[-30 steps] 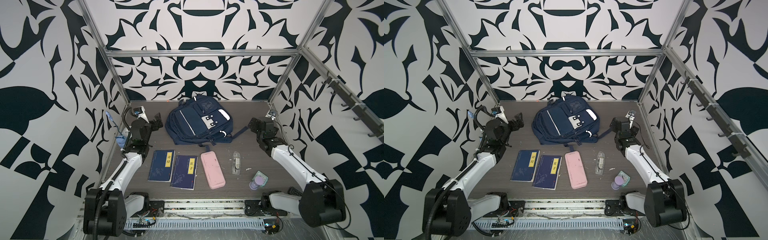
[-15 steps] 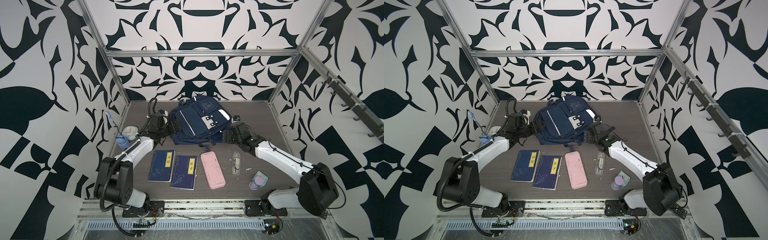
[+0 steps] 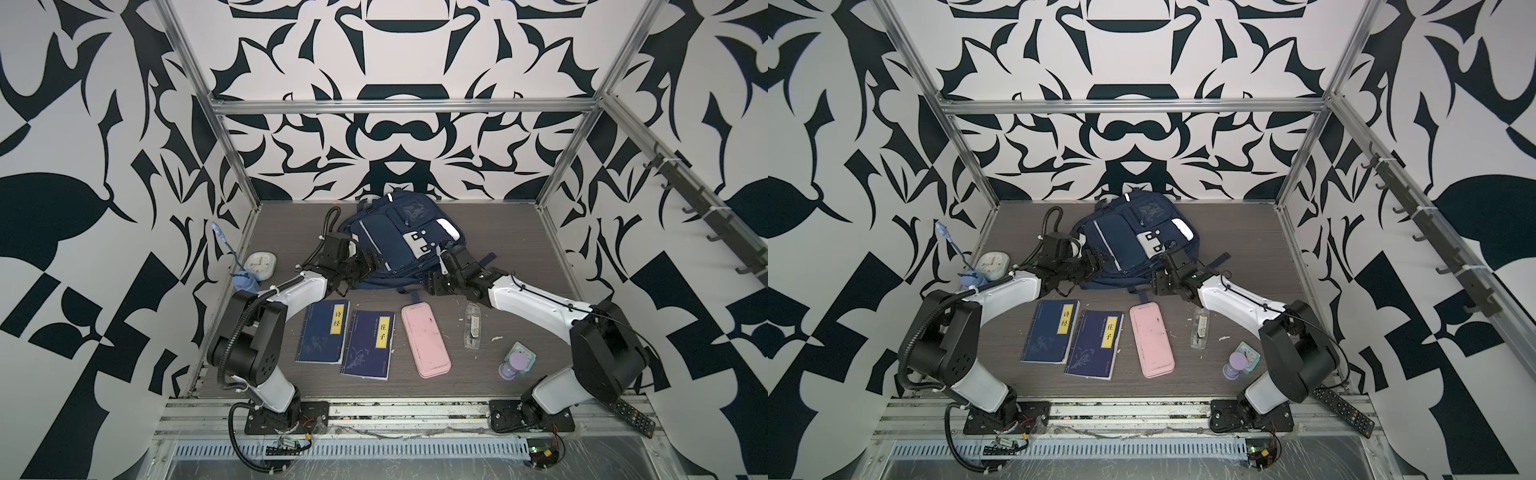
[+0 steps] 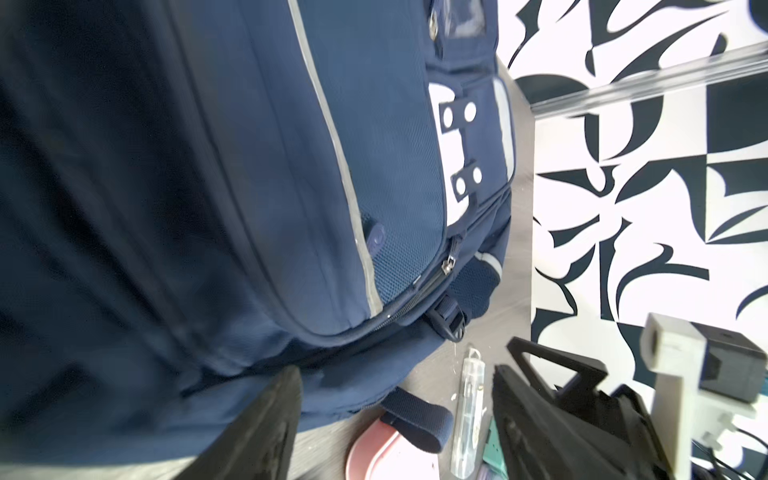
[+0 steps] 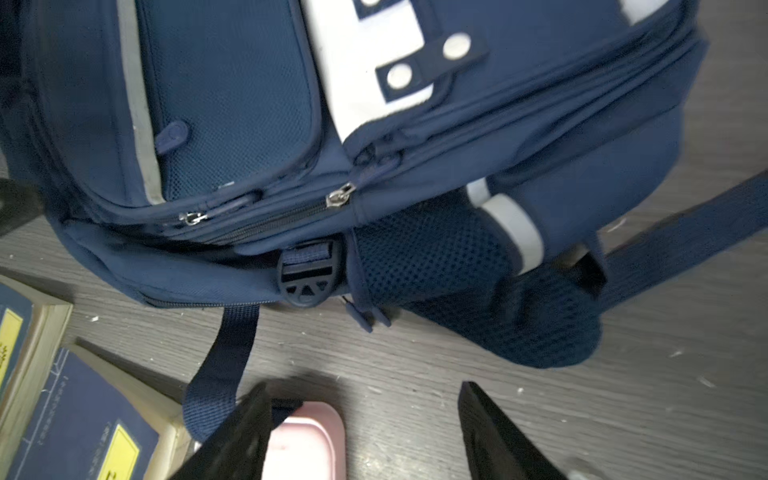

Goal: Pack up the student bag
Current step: 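Reach both grippers toward the navy backpack's near side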

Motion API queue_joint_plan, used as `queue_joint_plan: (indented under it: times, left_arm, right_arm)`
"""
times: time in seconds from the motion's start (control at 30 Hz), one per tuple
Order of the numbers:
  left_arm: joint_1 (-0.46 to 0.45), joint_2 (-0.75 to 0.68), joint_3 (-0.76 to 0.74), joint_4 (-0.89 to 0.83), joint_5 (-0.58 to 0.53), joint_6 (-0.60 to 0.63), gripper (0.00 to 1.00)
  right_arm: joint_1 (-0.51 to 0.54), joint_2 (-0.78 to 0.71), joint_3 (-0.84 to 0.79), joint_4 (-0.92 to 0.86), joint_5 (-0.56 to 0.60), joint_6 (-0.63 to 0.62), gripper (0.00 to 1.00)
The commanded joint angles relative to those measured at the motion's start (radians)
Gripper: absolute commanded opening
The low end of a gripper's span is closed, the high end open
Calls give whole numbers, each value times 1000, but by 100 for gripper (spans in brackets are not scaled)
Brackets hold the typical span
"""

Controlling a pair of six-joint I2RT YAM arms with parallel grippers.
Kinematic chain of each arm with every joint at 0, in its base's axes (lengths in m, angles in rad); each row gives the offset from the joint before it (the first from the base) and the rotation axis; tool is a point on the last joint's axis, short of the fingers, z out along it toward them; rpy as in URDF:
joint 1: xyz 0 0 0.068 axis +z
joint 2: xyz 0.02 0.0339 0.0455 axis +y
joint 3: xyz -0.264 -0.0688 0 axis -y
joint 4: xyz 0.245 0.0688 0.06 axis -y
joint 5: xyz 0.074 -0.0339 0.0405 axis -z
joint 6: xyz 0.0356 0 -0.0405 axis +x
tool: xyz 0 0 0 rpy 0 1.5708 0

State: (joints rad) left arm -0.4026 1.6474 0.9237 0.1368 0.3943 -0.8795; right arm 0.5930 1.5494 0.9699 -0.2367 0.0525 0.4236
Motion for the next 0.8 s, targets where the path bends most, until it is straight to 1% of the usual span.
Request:
queue_joint_plan:
  times: [0.0,0.07,0.27,0.6,0.77]
  left_arm:
    - [-11,32,24,47,35,-66,73]
    - [-13,49,23,63,38,-84,71]
    - [-12,82,24,80,24,-100,68]
    - [-12,128,24,100,-17,-146,62]
    - [-12,160,60,114,-28,-156,59]
  right_arm:
    - [12,1,38,26,-38,6,66]
    - [18,13,40,24,-43,6,63]
    - [29,30,36,27,-49,6,61]
    - [34,23,17,31,-38,1,60]
    - [38,25,15,37,-39,0,57]
